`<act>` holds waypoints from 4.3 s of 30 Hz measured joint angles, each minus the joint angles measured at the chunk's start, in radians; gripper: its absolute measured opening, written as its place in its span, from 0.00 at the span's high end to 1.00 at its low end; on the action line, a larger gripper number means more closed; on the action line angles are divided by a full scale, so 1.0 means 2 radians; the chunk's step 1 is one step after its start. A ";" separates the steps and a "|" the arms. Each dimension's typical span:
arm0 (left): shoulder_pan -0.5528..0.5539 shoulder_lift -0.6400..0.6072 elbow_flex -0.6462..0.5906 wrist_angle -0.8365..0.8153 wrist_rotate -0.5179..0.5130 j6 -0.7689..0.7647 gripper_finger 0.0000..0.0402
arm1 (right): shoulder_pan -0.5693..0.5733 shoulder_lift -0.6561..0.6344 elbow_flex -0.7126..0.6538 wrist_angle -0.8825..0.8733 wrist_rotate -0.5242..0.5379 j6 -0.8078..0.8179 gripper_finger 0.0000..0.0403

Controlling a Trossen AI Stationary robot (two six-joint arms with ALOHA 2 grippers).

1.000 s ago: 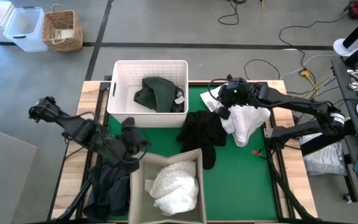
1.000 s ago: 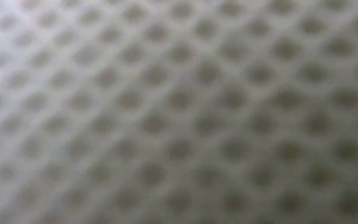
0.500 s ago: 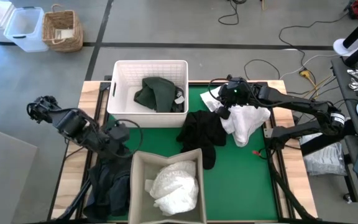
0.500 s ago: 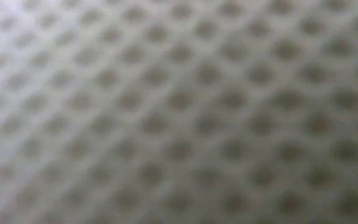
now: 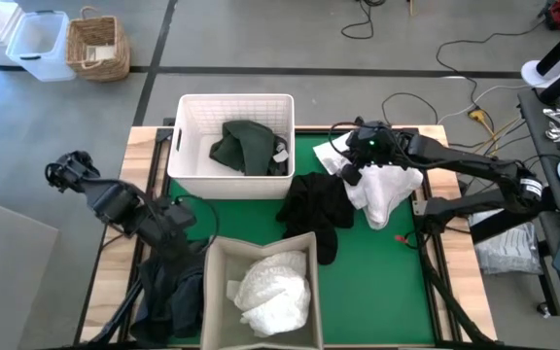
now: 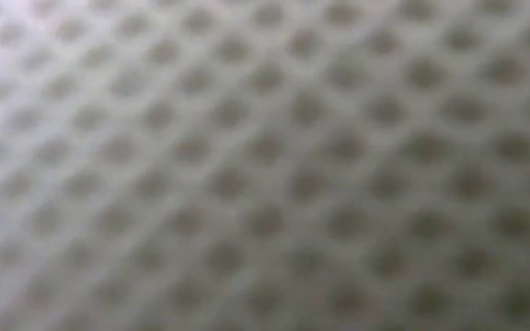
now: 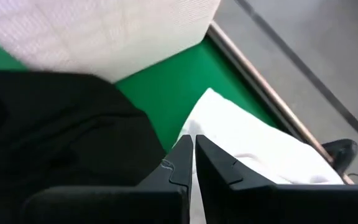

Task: Sort clothes
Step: Put the black shorts into the white bin

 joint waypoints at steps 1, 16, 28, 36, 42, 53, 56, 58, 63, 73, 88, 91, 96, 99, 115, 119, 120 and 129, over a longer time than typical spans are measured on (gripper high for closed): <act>-0.007 0.000 -0.007 0.002 -0.008 -0.003 1.00 | 0.001 -0.008 0.000 0.000 0.003 0.007 0.97; -0.120 -0.002 -0.135 0.018 -0.019 -0.115 0.86 | 0.053 -0.075 0.001 0.004 0.003 0.073 0.97; -0.213 0.005 -0.226 0.163 -0.075 -0.157 0.70 | 0.072 -0.035 0.000 0.003 0.003 0.081 0.97; -0.214 0.033 -0.280 0.218 -0.076 -0.173 0.61 | 0.072 -0.012 0.000 0.003 0.003 0.081 0.97; -0.215 0.059 -0.282 0.239 -0.077 -0.154 0.58 | 0.072 -0.006 0.000 0.003 0.003 0.081 0.97; -0.216 0.119 -0.281 0.241 -0.090 -0.151 0.62 | 0.072 -0.006 -0.001 0.007 0.003 0.075 0.97; -0.216 0.125 -0.281 0.241 -0.089 -0.151 0.70 | 0.072 -0.006 -0.001 0.007 0.003 0.075 0.97; -0.216 0.124 -0.281 0.241 -0.089 -0.151 0.78 | 0.072 -0.006 -0.001 0.007 0.003 0.075 0.97; -0.216 0.103 -0.280 0.240 -0.088 -0.155 0.98 | 0.072 -0.007 -0.001 0.007 0.003 0.075 0.97; -0.216 0.084 -0.221 0.183 -0.088 -0.177 1.00 | 0.072 -0.007 -0.001 0.007 0.003 0.075 0.97; -0.237 0.090 -0.023 0.001 -0.173 -0.156 1.00 | 0.079 -0.007 -0.001 0.012 0.003 0.075 0.97; -0.242 0.090 0.010 0.001 -0.218 -0.137 1.00 | 0.087 -0.007 -0.001 0.022 0.003 0.072 0.97; -0.242 0.090 0.044 0.000 -0.268 -0.107 1.00 | 0.102 -0.007 0.000 0.027 0.003 0.071 0.97; -0.242 0.090 0.061 0.000 -0.296 -0.089 1.00 | 0.110 -0.007 0.000 0.034 0.003 0.070 0.97; -0.242 0.090 0.184 0.001 -0.466 0.083 1.00 | 0.137 -0.016 0.001 0.071 0.003 0.051 0.97; -0.242 0.090 0.216 0.001 -0.521 0.131 1.00 | 0.139 -0.017 0.001 0.079 0.002 0.049 0.97; -0.242 0.090 0.226 0.001 -0.537 0.145 1.00 | 0.140 -0.017 0.001 0.079 0.002 0.048 0.97; -0.242 0.090 0.323 0.001 -0.600 0.247 1.00 | 0.140 -0.018 0.001 0.103 0.001 0.035 0.97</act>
